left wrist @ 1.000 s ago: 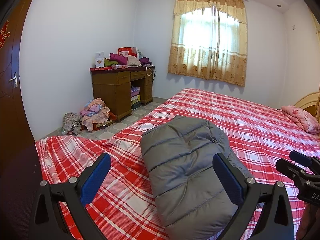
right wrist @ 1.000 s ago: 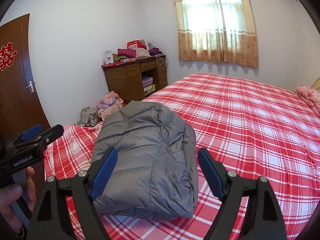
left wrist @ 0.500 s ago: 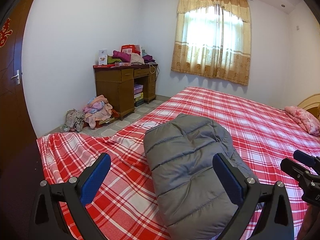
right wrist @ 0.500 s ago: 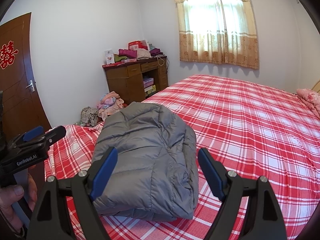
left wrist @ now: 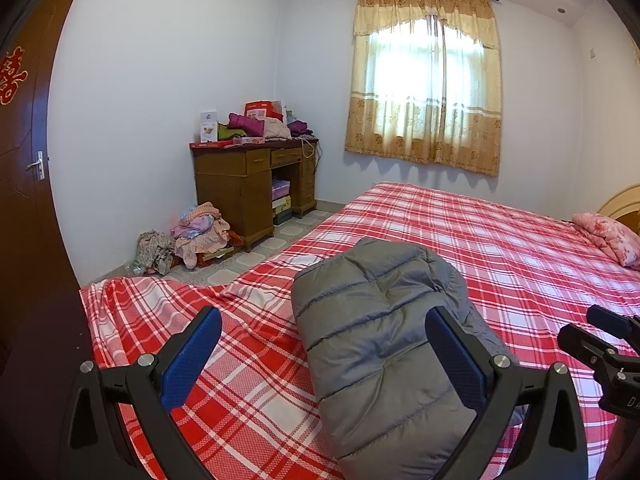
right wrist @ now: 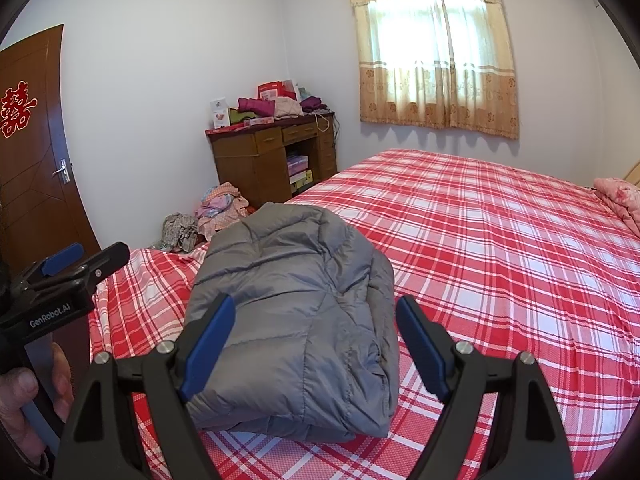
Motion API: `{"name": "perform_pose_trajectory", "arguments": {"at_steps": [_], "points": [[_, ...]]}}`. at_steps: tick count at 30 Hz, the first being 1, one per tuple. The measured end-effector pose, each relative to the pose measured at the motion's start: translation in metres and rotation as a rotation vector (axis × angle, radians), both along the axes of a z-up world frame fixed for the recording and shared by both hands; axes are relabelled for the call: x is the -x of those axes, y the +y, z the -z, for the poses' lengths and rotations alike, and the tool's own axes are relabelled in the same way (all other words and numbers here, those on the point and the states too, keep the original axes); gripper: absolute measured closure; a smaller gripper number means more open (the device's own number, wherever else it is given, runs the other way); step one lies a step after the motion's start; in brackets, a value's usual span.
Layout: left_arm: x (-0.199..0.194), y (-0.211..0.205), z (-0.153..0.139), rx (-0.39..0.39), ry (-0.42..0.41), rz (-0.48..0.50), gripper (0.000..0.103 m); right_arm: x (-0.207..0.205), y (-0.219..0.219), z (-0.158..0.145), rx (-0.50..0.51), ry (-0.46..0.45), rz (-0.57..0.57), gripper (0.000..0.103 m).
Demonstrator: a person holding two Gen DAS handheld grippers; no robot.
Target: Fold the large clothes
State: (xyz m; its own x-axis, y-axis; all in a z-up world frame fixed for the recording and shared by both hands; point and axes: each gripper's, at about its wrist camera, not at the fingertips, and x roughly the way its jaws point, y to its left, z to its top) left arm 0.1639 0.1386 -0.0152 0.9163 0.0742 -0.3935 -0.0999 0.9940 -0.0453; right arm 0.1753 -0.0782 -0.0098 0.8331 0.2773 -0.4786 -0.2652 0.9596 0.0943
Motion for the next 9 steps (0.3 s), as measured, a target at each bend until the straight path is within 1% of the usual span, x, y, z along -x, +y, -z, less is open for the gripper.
{"name": "perform_pose_trajectory", "arguments": {"at_steps": [6,9], "points": [[0.0000,-0.0036,0.0040,-0.029,-0.004,0.007,0.001,0.0018,-0.0007,0.0037,0.000,0.004,0.001,0.018],[0.0005,-0.0058,0.0040,-0.023,-0.007,0.022,0.001,0.0022,-0.0013,0.0039,0.000,0.004,0.001,0.018]]}}
